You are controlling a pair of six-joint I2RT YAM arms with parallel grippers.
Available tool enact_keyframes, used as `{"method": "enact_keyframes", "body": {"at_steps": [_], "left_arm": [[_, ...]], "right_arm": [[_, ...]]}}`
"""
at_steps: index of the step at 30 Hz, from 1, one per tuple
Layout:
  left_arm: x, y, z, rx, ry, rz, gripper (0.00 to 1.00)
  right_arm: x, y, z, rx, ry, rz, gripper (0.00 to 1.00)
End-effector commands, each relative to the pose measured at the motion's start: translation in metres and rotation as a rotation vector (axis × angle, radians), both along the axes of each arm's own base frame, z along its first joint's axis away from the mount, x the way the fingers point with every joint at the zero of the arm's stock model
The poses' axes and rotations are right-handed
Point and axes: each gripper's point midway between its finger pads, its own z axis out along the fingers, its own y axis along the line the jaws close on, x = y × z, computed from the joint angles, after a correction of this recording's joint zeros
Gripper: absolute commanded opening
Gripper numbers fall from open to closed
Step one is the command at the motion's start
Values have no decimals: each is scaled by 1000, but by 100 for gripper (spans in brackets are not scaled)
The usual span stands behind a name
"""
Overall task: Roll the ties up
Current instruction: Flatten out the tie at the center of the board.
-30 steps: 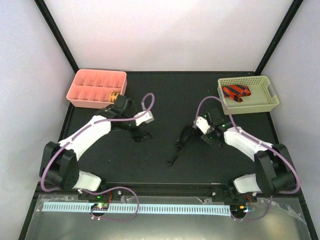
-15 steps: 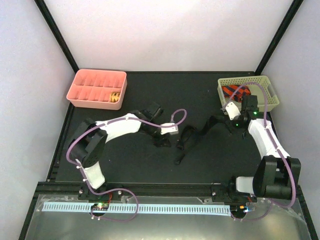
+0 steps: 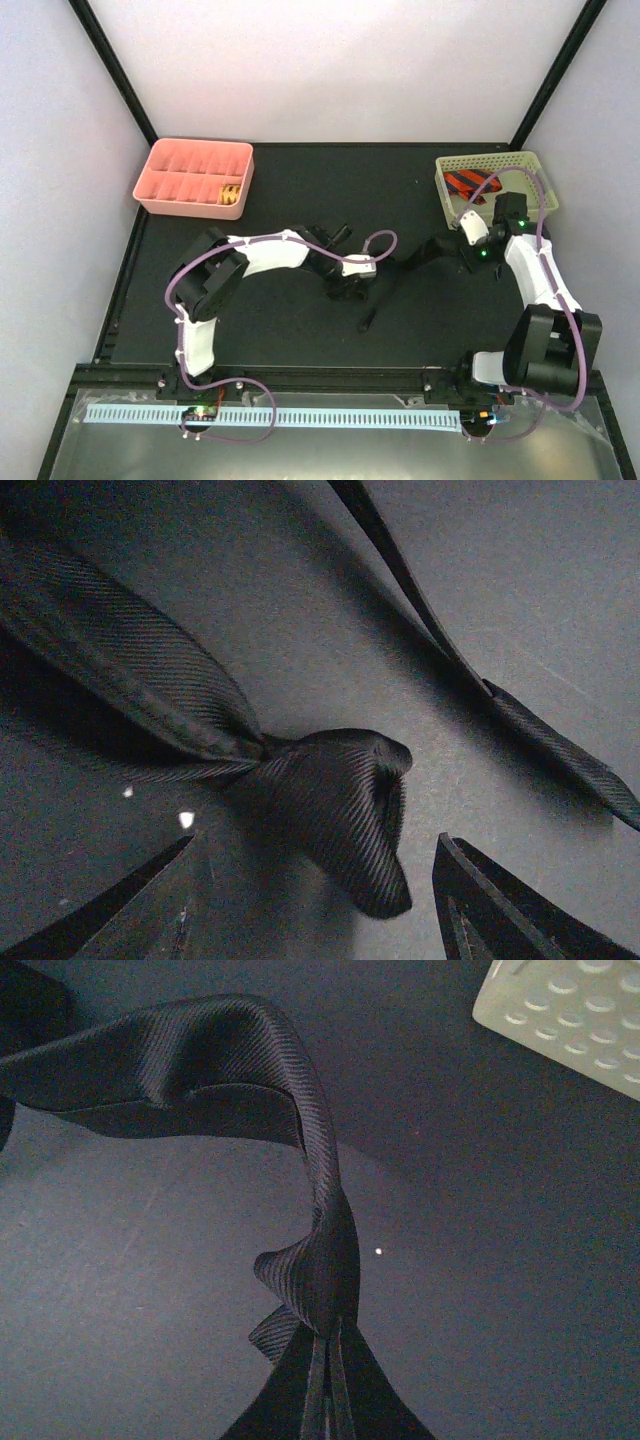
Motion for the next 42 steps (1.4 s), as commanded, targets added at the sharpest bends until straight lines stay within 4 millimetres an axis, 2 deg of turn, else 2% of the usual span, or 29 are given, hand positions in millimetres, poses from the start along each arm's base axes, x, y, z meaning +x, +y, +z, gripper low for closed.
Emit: {"method": "enact_keyframes", "body": {"at_steps": [1,3,6,12,15,22,27,29,31,35,40,42], "left_arm": [[4,-17,-1,-5,-35,-4,63],[2,-19,-5,5,-33,-9,63],[4,-20,-9,30,-51,2,54],[5,-4,-2,59,-74,22,13],[-7,12,9,39,-50,9,2],[-28,63,49,-62,-13,15,1],[-36,103,59,-65,67,-28,2],[-34,116,61,-67,111,-25,2],[-30,125,56,-47,126,-31,2],[-26,137,34,6,156,-46,2],[-23,140,8,47,204,-37,2],[-17,140,1,56,202,-15,2]], "right_arm": [[0,-9,5,3,-2,-12,2],[-1,-10,4,4,3,-14,2],[-2,-11,3,3,7,-17,2],[-4,-17,5,-2,8,-23,2],[-6,-21,7,-5,13,-26,2],[-17,-28,8,-12,39,-17,2],[-30,-8,0,90,140,39,2],[-32,-3,-7,125,177,37,2],[-25,-5,-20,125,196,23,2],[-11,-11,-45,112,225,-4,2],[9,-17,-54,83,167,-37,2],[13,-20,-57,66,153,-53,8]]}}
